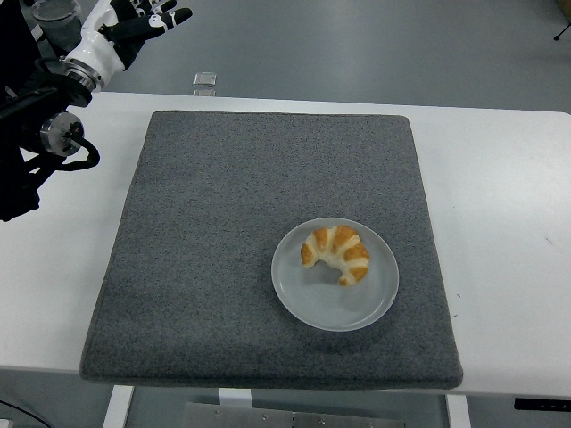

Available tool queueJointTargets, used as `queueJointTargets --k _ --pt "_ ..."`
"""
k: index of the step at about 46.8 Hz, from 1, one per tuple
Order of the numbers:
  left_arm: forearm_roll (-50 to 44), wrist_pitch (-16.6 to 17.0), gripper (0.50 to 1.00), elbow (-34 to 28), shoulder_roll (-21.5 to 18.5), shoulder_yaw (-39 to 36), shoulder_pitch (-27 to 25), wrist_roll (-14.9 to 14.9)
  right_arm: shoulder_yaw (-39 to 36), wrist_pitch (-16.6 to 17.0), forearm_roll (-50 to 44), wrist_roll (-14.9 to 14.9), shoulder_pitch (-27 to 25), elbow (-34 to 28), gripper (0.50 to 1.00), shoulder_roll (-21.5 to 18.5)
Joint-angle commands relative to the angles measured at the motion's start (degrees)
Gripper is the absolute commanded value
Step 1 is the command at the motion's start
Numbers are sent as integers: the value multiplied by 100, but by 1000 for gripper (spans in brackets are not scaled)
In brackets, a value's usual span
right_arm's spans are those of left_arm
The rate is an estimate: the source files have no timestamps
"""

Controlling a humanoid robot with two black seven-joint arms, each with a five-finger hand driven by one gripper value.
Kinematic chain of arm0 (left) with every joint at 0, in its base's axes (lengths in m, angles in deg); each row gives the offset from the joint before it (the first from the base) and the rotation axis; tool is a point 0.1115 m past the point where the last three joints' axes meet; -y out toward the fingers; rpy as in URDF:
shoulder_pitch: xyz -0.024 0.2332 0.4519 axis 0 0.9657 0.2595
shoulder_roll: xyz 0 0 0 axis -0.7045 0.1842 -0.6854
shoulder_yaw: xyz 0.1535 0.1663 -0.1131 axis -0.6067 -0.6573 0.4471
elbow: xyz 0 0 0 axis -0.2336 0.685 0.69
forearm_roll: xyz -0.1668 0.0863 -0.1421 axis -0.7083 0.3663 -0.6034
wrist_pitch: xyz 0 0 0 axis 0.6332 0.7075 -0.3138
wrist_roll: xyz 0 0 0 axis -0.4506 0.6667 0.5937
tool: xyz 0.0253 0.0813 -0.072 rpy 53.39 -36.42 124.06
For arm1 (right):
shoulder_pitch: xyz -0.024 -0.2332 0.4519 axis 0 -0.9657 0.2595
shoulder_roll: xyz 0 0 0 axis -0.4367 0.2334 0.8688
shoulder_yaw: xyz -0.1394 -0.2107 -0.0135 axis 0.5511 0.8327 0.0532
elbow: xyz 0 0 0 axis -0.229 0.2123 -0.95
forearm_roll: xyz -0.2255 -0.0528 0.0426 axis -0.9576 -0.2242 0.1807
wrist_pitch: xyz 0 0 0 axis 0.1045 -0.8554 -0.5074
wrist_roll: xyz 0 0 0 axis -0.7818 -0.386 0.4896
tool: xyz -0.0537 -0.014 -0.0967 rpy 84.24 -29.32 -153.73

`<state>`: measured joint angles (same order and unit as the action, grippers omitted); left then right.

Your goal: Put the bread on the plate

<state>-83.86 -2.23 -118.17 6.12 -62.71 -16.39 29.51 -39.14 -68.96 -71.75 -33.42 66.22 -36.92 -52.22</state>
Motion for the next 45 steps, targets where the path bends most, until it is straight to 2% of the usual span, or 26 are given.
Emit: queueJointTargets --k 1,11,24,45 --pt "-3 -70 992 54 -1 8 60 8 1 7 0 0 0 0 932 0" --pt "-187 -88 992 45 8 -1 148 149 1 7 0 0 0 0 932 0" --pt "-188 -325 992 37 8 -1 157 131 9 7 0 0 0 0 932 0" --pt "-188 -351 992 45 25 8 236 131 18 8 -18 0 0 0 930 0"
